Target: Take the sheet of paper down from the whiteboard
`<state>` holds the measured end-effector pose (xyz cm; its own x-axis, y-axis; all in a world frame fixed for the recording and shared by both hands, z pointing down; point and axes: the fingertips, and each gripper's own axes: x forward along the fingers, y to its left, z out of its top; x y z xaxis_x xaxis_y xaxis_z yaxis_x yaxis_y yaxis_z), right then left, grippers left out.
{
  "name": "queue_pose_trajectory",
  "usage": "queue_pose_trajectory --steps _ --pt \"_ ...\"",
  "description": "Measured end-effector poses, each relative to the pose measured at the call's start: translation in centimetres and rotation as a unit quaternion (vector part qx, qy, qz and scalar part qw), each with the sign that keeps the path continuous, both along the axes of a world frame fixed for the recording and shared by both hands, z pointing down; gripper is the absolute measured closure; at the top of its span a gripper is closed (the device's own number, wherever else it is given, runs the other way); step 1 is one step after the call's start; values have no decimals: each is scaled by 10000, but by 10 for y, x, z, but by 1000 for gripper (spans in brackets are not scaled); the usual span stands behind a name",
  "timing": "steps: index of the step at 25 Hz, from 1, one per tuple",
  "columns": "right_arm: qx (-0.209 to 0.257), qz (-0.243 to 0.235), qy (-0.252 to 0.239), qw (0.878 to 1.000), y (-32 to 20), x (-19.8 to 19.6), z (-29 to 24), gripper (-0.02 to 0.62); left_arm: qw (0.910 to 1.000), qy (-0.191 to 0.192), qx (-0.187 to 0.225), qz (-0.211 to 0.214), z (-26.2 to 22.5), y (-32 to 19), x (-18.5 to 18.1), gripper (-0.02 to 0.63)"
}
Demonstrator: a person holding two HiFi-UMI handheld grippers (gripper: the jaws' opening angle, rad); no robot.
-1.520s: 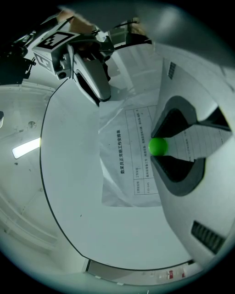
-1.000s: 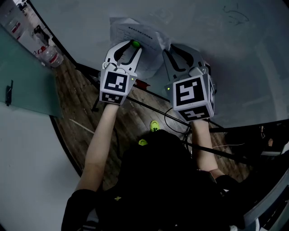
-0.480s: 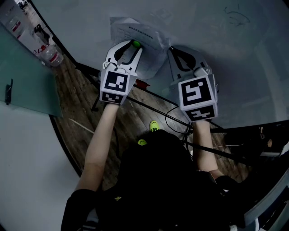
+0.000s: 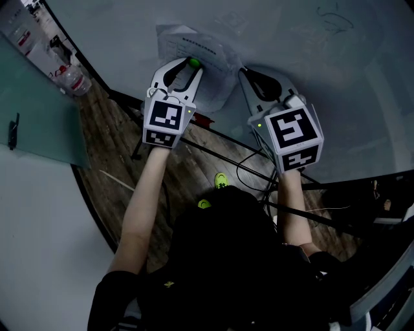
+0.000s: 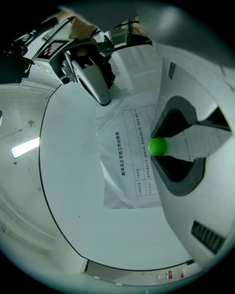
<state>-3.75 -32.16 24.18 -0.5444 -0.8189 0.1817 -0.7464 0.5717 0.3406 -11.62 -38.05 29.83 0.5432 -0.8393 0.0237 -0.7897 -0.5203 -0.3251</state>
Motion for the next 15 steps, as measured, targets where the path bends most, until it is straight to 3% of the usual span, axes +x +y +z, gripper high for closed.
queue_pose_trajectory --steps 15 --pt "-92 -92 -172 9998 2 1 2 583 10000 38 -26 9 0 7 -3 469"
